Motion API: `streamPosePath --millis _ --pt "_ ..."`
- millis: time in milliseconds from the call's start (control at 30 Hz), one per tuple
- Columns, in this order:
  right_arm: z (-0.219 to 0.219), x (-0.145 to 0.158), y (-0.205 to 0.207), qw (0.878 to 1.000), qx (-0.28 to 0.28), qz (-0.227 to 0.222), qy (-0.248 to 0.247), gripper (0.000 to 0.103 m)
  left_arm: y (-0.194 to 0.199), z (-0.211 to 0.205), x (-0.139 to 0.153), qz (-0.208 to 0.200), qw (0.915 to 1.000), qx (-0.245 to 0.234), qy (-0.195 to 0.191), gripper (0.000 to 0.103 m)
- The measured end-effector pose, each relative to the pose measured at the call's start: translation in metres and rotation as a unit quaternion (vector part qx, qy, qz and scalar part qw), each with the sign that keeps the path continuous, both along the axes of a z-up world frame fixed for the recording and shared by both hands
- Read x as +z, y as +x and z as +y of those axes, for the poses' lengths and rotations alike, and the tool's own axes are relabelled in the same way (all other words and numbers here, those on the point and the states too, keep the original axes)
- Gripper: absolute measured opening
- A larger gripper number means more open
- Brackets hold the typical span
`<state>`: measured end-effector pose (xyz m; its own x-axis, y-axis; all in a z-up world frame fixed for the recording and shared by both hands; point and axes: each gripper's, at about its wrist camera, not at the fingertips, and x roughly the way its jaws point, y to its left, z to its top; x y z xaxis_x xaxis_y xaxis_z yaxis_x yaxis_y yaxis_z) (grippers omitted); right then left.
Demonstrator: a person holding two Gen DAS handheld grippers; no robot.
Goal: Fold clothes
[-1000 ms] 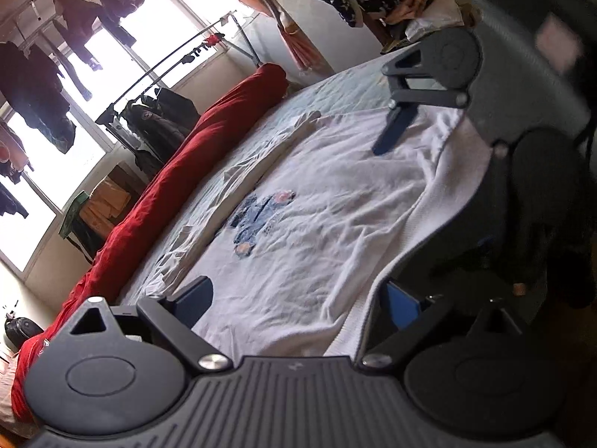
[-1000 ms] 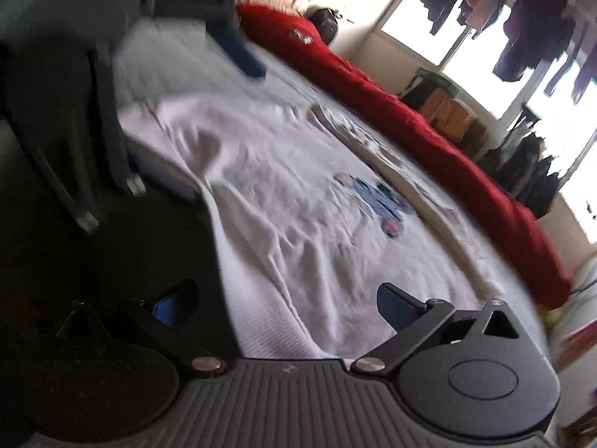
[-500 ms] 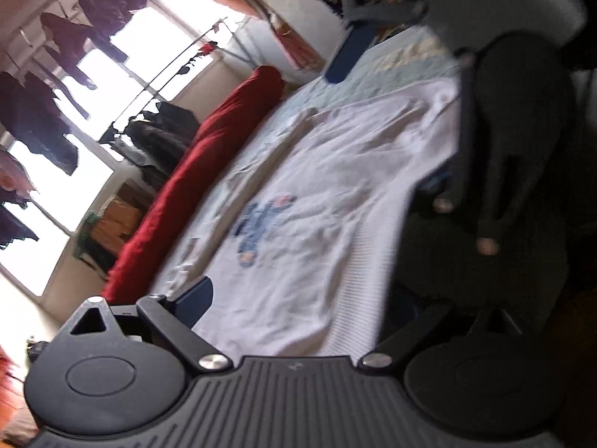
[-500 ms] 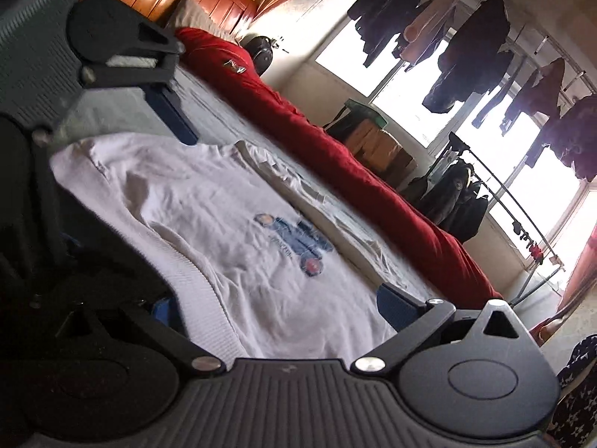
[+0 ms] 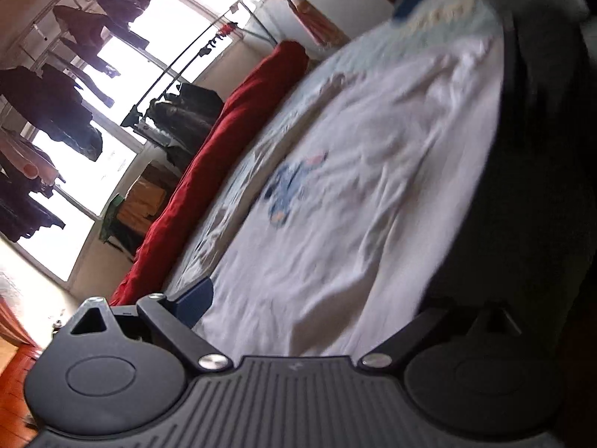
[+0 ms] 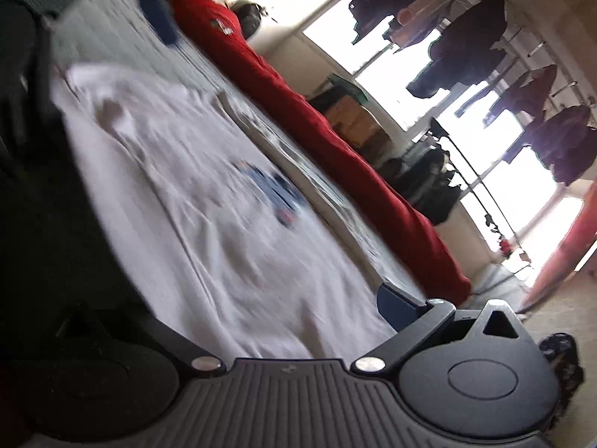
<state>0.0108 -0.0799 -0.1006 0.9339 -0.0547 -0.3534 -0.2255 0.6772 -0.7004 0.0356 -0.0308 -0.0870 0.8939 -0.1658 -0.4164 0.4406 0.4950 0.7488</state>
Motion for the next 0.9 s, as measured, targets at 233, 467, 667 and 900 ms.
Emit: streamPosePath --millis 233,467,667,900 --pt "-0.015 -0.006 0.003 1.0 -0.01 -0.003 -0.024 0.103 0.004 -0.015 0.001 -0.013 0.9998 -0.01 0.007 0.096" --pt "-0.004 -0.009 0.008 0.999 0.003 -0.014 -0.047 0.103 0.002 -0.01 -0.009 -0.05 0.9967 -0.013 0.063 0.096" --pt "-0.021 -0.011 0.011 0.997 -0.008 -0.025 -0.072 0.103 0.013 -0.004 -0.015 -0.056 0.9954 0.007 0.078 0.096" --pt "-0.036 -0.012 0.015 0.994 -0.014 -0.037 -0.098 0.103 0.017 -0.005 -0.007 -0.037 0.9965 -0.007 0.075 0.072"
